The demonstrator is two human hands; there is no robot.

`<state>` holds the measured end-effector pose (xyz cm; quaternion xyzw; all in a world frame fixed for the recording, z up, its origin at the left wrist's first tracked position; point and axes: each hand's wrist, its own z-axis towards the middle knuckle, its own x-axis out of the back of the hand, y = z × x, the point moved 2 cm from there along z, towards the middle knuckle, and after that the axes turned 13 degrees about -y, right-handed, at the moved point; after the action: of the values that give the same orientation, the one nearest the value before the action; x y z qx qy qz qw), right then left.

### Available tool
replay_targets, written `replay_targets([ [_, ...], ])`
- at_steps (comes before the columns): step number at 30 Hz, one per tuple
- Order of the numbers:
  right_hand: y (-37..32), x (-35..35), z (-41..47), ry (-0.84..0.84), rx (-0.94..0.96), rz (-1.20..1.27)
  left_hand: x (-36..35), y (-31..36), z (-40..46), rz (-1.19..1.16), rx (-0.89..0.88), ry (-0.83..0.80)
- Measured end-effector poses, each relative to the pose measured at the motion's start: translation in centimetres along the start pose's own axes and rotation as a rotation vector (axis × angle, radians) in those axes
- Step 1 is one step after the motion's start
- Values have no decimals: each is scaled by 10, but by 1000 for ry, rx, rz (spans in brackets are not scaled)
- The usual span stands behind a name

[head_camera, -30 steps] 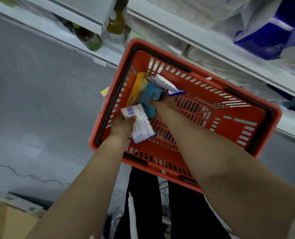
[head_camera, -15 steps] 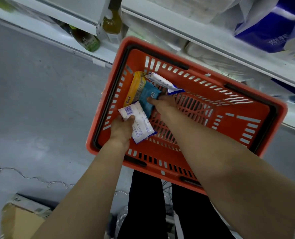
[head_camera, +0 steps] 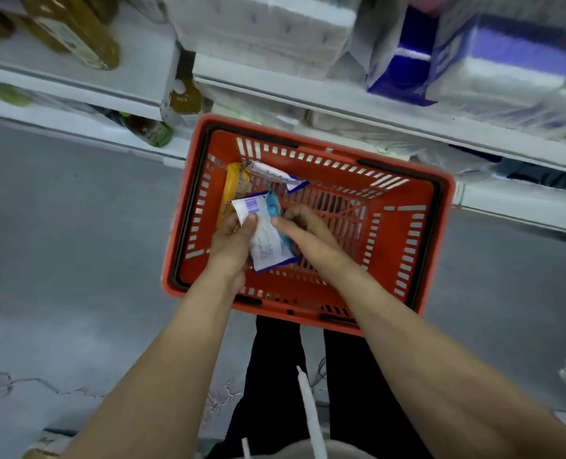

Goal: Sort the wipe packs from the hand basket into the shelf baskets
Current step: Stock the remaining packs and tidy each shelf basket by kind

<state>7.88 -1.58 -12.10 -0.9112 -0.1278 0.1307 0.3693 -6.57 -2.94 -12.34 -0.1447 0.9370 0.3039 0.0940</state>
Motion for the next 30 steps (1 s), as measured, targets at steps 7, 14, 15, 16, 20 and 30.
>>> replay_targets([
  [7,-27,40,-54,102,63,88,-48,13,-48,-48,-87,-109],
  [14,-47,110,-135,131,196,339,-129,14,-97,-26,-271,-144],
  [15,-47,125,-150,138,231,366,-146,13,-105,-5,-300,-141],
  [16,-46,141,-167,145,256,385,-163,10,-113,22,-319,-138],
  [20,-36,219,-249,276,336,407,-253,-16,-147,97,-354,-187],
  [30,-17,441,-500,808,632,497,-534,-85,-205,225,-401,-503],
])
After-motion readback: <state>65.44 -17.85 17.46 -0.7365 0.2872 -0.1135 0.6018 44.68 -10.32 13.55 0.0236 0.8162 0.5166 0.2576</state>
